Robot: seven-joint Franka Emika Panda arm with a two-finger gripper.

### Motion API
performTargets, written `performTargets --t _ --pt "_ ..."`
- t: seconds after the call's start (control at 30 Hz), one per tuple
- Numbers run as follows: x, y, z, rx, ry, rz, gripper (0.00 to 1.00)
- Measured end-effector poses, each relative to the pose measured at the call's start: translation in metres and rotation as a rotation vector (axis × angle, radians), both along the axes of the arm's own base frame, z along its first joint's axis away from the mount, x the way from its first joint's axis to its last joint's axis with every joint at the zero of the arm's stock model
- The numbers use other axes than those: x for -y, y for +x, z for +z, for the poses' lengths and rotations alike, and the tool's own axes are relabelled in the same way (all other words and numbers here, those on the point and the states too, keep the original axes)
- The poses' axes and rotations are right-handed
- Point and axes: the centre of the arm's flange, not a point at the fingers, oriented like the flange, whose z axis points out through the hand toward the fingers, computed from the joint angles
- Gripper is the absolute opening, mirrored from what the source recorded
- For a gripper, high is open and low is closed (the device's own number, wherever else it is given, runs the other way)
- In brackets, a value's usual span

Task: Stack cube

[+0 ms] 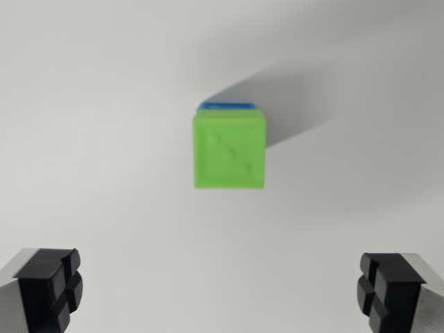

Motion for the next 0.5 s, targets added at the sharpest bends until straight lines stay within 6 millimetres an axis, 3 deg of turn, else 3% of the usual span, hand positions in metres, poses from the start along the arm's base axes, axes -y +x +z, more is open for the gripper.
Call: performTargets --t 0.5 --pt "0.001 0.000 0.055 0.000 0.001 0.000 1.00"
